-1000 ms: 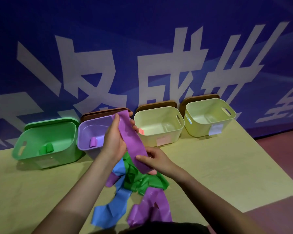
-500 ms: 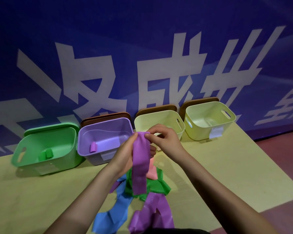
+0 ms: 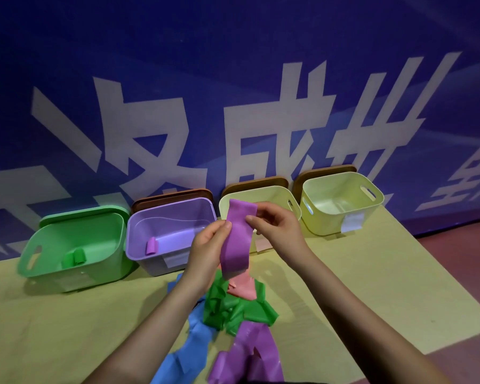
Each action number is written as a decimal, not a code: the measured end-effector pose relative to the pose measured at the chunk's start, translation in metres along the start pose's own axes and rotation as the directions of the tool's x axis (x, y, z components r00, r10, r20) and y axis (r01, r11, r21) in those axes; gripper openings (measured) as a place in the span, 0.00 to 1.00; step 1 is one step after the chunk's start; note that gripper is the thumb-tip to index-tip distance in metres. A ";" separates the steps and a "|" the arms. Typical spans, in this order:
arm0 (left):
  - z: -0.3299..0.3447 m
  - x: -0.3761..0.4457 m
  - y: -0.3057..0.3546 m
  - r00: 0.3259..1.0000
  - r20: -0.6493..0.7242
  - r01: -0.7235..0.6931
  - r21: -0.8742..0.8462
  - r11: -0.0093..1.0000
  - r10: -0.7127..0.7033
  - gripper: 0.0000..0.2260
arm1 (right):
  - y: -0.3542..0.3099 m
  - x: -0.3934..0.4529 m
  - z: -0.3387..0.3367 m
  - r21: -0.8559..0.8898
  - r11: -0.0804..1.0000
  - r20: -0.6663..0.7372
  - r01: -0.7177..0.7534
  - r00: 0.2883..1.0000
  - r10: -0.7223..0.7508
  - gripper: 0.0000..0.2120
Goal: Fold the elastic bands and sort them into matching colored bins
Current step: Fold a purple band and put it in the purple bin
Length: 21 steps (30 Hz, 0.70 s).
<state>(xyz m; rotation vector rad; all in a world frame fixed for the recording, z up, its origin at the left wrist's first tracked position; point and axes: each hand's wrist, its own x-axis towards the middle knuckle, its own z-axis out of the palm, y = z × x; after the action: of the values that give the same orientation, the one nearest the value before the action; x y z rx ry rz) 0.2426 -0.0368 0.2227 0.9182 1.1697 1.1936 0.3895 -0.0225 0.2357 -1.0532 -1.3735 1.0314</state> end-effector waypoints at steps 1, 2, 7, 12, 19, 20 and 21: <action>0.001 0.000 0.000 1.000 -0.004 0.008 -0.019 1.000 -0.008 0.09 | 0.000 -0.001 -0.001 -0.020 1.000 -0.009 0.022 1.000 -0.023 0.10; 0.003 -0.001 -0.001 1.000 -0.002 0.025 -0.048 0.999 -0.025 0.08 | 0.001 -0.002 -0.002 -0.056 0.997 -0.019 0.051 0.998 -0.052 0.10; 0.007 -0.006 0.002 0.997 0.045 0.074 -0.178 0.981 -0.067 0.10 | 0.007 -0.006 -0.015 -0.336 0.888 0.124 0.316 0.949 -0.291 0.12; 0.007 -0.008 0.001 0.993 0.080 0.107 -0.211 0.972 -0.092 0.12 | 0.008 -0.010 -0.031 -0.497 0.721 0.333 0.483 0.873 -0.356 0.13; 0.011 -0.015 -0.009 0.989 0.082 0.133 -0.146 0.980 -0.122 0.08 | 0.009 -0.016 -0.043 -0.599 0.523 0.483 0.607 0.794 -0.368 0.15; 0.013 -0.016 -0.010 0.992 0.073 0.114 -0.140 0.984 -0.104 0.07 | 0.008 -0.018 -0.042 -0.575 0.588 0.448 0.569 0.820 -0.355 0.16; 0.014 -0.017 -0.012 0.995 0.062 0.092 -0.135 0.987 -0.084 0.07 | 0.007 -0.021 -0.041 -0.541 0.687 0.379 0.485 0.870 -0.315 0.16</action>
<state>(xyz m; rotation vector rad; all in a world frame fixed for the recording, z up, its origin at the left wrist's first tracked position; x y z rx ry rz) 0.2591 -0.0549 0.2170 0.7832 1.0584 1.1552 0.4312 -0.0401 0.2260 -1.0172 -2.1441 0.3703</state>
